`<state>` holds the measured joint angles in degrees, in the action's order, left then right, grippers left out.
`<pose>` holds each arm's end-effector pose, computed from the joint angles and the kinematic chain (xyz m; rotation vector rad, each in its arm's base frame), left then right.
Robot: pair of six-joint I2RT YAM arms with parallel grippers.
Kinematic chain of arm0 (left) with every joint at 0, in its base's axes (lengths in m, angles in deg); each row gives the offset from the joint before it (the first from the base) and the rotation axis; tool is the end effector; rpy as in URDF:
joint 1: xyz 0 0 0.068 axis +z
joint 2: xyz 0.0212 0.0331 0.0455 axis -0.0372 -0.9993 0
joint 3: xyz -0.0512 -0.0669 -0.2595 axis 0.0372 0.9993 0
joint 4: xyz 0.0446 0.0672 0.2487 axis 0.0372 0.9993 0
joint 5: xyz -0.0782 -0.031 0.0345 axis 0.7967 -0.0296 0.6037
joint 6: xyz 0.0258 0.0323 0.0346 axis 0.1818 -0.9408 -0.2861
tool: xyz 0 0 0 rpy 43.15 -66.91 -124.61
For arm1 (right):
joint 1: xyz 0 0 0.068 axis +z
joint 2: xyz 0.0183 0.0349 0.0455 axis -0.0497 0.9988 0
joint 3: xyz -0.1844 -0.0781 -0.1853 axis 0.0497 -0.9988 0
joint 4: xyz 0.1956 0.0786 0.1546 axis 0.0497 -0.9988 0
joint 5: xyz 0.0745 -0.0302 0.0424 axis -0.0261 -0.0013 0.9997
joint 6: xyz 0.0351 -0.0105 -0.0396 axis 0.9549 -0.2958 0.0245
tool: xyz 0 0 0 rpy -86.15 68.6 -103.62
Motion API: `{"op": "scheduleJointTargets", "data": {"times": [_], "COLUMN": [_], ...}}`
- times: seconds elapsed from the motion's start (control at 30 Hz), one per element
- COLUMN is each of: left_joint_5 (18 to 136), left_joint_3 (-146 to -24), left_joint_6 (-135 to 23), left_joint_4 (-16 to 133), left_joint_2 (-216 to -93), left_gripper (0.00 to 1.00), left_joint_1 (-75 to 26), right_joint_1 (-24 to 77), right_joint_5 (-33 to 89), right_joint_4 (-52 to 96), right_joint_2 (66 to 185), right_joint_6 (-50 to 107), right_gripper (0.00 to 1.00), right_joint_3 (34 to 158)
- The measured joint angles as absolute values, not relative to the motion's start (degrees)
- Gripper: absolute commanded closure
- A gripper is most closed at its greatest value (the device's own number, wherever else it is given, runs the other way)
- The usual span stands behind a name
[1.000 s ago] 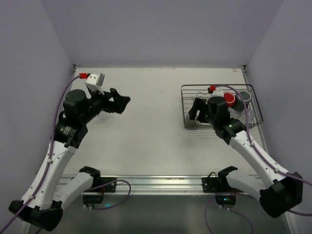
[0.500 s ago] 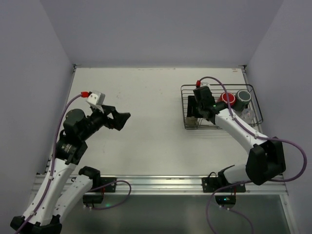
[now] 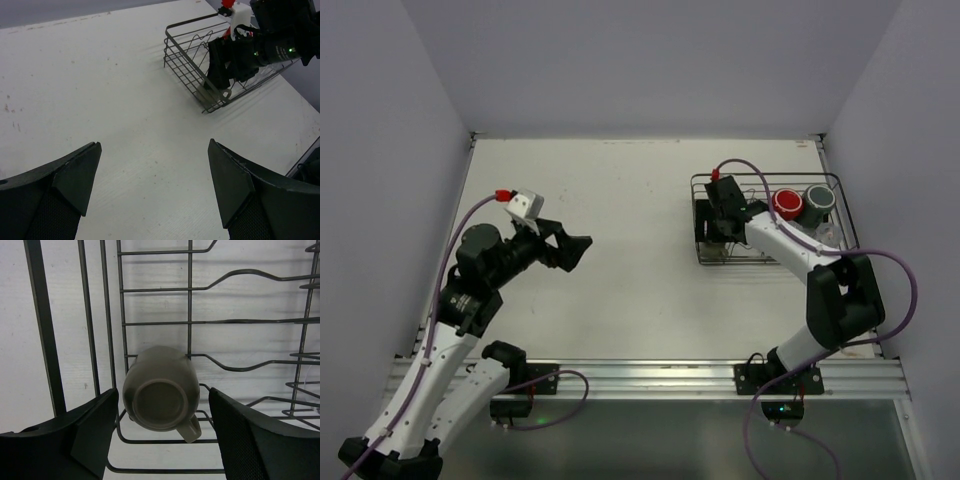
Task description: Unload the cups from the dish rack
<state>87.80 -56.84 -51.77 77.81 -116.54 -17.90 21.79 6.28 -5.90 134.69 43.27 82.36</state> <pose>0.1384 -0.0626 0.3428 0.3179 1.7724 -0.7345 0.2983 0.1275 0.2234 0.0196 2.5185 0.0144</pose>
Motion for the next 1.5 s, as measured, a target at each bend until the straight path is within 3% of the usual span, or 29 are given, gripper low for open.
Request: {"op": "scheduleJointTargets", "data": {"times": [0.07,0.17,0.33,0.53,0.57,0.73,1.23,1.5], "left_joint_5": [87.77,87.75,87.62,87.53,87.43,87.12,92.32,104.32], "left_joint_3": [-56.84,-56.84,-56.84,-56.84,-56.84,-56.84,-56.38,-48.49], "left_joint_6": [-51.79,-51.79,-51.79,-51.79,-51.79,-51.79,-47.11,-31.02], "left_joint_4": [77.81,77.79,77.81,77.83,77.83,77.83,74.40,53.74], "left_joint_2": [-116.85,-117.35,-118.20,-118.66,-118.59,-118.14,-120.71,-125.52], "left_gripper": [0.05,0.05,0.05,0.05,0.05,0.05,0.06,0.17], "left_joint_1": [-17.90,-17.90,-17.92,-17.92,-17.92,-17.90,-17.90,-18.29], "right_joint_1": [21.77,21.73,21.55,21.58,21.60,21.71,21.88,21.44], "right_joint_5": [6.28,6.30,6.78,7.50,7.50,7.17,3.24,9.47], "right_joint_4": [-5.59,-4.96,-4.65,-4.96,-5.17,-5.30,-6.42,-0.47], "right_joint_2": [135.08,135.89,137.36,137.31,137.31,137.29,125.34,113.55], "right_joint_6": [43.08,42.64,42.27,42.20,42.27,42.38,42.40,46.14], "right_gripper": [0.22,0.34,0.23,0.34,0.42,0.57,0.63,0.63], "right_joint_3": [82.71,83.10,83.34,83.69,83.69,83.76,86.47,83.98]}}
